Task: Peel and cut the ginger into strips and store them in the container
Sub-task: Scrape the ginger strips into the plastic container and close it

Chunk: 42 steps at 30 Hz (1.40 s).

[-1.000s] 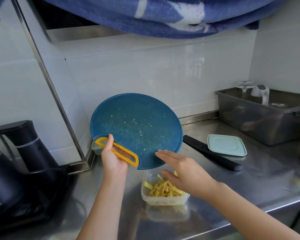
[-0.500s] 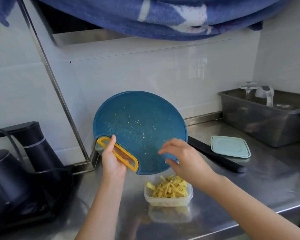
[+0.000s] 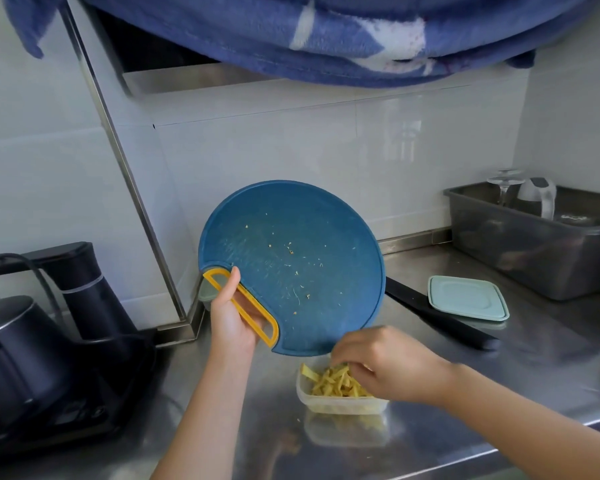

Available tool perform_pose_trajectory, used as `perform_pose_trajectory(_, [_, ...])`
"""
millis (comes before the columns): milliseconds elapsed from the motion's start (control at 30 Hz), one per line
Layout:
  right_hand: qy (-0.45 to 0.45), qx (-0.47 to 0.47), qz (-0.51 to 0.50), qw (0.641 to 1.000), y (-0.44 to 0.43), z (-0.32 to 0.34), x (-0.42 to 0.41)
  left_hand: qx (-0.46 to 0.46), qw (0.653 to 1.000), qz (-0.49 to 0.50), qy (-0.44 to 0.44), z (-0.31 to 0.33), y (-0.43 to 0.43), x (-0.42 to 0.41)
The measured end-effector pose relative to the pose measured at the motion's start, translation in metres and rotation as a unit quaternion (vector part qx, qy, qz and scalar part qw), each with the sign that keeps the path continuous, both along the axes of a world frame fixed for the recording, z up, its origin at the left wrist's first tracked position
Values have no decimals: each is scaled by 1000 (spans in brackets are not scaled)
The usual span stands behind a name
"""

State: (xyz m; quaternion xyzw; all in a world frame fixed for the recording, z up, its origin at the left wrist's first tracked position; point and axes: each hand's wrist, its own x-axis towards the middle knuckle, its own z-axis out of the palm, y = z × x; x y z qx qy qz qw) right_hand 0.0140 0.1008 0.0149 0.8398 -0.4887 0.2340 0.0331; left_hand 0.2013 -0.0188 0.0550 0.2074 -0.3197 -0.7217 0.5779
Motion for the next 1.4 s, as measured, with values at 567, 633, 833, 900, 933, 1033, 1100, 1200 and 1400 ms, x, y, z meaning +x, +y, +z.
perform_pose_trajectory(567, [-26, -37, -35, 998, 11, -14, -23, 11, 999, 33, 1, 3, -6, -10])
perform_pose_trajectory(633, [-57, -95, -65, 992, 3, -6, -20, 16, 999, 34, -2, 2, -6, -12])
perform_pose_trajectory(833, [-80, -13, -136, 987, -1, 13, -5, 11, 1000, 24, -4, 7, -10, -5])
perform_pose_trajectory(900, [-76, 21, -157, 985, 3, 5, -7, 12, 999, 29, 11, 8, -13, 0])
perform_pose_trajectory(933, [-80, 20, -158, 984, 5, 0, -9, 20, 999, 36, 21, 9, -15, 2])
perform_pose_trajectory(1033, [-80, 51, -176, 980, 10, -11, -14, 62, 995, 58, 49, 12, -20, 5])
perform_pose_trajectory(1100, [-90, 82, -209, 970, 13, -11, -15, 96, 991, 64, 63, 11, -22, 6])
perform_pose_trajectory(1200, [-134, 89, -266, 950, 16, -8, -13, 149, 982, 54, 101, 10, -20, 5])
perform_pose_trajectory(1400, [-172, 328, -403, 837, 17, -1, -6, 183, 974, 47, 126, 10, -7, 8])
